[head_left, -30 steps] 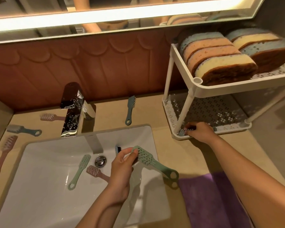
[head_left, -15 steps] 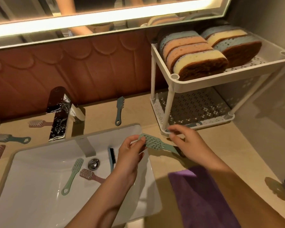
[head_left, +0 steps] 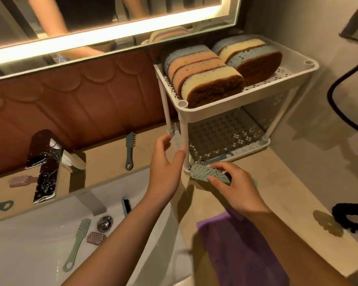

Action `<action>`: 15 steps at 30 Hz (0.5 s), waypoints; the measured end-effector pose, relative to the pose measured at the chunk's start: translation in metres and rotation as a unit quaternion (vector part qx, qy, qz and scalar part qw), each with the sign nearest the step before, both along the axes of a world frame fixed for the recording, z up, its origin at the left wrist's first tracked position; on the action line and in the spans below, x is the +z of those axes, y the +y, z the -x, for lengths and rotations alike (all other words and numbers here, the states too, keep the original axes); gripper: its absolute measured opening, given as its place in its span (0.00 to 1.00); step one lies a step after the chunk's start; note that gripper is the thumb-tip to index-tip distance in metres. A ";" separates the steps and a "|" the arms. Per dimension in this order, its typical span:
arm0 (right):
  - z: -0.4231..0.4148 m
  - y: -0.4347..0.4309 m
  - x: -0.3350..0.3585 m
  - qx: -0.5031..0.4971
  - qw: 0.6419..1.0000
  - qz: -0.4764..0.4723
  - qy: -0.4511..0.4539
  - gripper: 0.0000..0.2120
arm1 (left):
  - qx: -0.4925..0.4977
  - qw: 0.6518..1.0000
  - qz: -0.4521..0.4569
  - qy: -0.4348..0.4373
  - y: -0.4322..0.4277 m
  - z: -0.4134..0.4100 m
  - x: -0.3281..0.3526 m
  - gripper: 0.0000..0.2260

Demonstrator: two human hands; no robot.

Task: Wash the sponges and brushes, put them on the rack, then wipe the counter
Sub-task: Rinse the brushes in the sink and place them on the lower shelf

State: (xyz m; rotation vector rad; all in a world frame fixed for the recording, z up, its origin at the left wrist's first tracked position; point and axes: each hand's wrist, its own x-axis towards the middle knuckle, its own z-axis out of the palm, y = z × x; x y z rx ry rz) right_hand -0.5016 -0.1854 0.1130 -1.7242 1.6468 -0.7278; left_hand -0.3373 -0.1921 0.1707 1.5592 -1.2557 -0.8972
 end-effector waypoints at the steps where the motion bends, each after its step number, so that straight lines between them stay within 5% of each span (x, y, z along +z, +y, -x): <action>1: 0.003 -0.002 -0.003 -0.011 1.000 -0.002 0.000 0.13 | -0.009 0.998 0.041 -0.037 -0.006 0.002 0.001 0.19; 7: 0.012 -0.025 -0.012 -0.056 0.996 0.013 0.061 0.11 | -0.012 0.969 0.168 -0.179 -0.043 0.001 -0.012 0.10; 15: 0.011 -0.084 -0.028 -0.048 0.990 0.002 0.136 0.14 | -0.021 0.957 0.244 -0.156 -0.055 0.000 -0.035 0.12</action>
